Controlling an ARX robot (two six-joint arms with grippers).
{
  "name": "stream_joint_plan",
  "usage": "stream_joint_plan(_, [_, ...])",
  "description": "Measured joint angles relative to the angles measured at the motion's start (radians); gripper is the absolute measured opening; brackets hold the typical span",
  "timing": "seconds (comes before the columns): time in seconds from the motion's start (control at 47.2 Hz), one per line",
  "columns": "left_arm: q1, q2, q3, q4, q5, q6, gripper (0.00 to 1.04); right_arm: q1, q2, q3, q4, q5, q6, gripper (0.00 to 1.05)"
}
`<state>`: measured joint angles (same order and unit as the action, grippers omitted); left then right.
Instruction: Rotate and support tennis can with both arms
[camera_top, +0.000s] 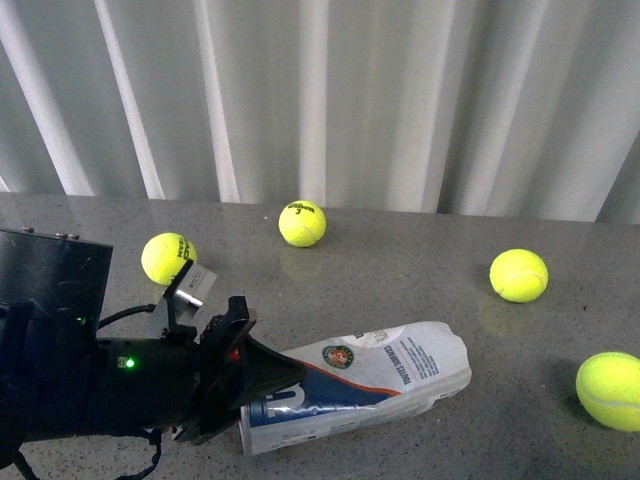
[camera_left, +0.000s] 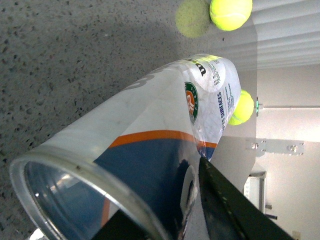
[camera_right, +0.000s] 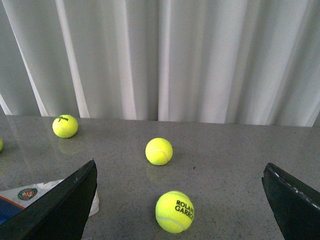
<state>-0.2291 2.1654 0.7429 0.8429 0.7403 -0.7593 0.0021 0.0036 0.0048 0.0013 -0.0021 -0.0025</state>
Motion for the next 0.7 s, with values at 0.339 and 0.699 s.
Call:
stream_joint_plan(0.339, [-0.002, -0.131, -0.085, -0.048, 0.011, -0.066, 0.04, 0.000, 0.000, 0.000, 0.000, 0.000, 0.000, 0.98])
stream_joint_plan(0.699, [0.008, -0.508, 0.224, -0.922, -0.186, 0.250, 0.04, 0.000, 0.000, 0.000, 0.000, 0.000, 0.000, 0.98])
